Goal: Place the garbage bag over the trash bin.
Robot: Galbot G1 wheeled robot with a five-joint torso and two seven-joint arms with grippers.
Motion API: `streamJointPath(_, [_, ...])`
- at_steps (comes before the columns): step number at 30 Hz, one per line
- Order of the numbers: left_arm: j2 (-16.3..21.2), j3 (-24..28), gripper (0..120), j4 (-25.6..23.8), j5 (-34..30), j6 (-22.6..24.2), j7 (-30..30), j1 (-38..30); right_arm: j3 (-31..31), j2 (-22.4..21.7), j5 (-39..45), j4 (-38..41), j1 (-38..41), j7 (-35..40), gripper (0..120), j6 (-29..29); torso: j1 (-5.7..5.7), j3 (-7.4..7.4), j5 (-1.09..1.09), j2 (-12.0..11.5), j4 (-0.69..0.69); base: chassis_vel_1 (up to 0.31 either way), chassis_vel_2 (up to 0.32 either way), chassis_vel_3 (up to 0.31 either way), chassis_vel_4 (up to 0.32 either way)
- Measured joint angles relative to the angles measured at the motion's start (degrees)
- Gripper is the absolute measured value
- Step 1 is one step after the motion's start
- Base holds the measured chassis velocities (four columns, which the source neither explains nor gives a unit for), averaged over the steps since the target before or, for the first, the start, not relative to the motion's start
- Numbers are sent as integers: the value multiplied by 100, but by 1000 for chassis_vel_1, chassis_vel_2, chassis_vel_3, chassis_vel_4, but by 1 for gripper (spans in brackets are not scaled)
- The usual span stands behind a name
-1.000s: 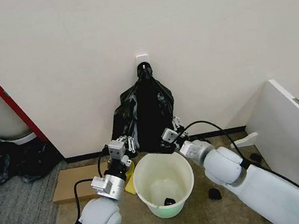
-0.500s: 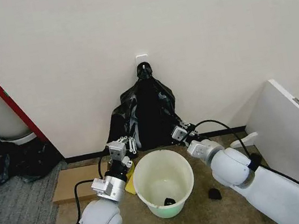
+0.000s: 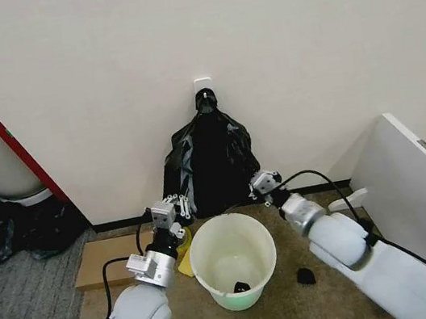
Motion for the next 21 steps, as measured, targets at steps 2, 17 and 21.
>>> streamJointPath(2, [89,-47,0,-153,-36,16,1,63,197,22,502,255,-216,25,0,120,0,0,2,0,1,0,0,0,0])
streamJointPath(17, [586,-170,0,-1219,-154,70,183,1123,1084,276,1972,1977,-2038,135,0,-154,-1,-1,1,2,1,0,0,0,0])
streamJointPath(21, [552,-177,0,-1324,-33,41,191,1396,1121,313,2002,2052,-2295,160,0,-171,-1,-1,1,1,1,0,0,0,0])
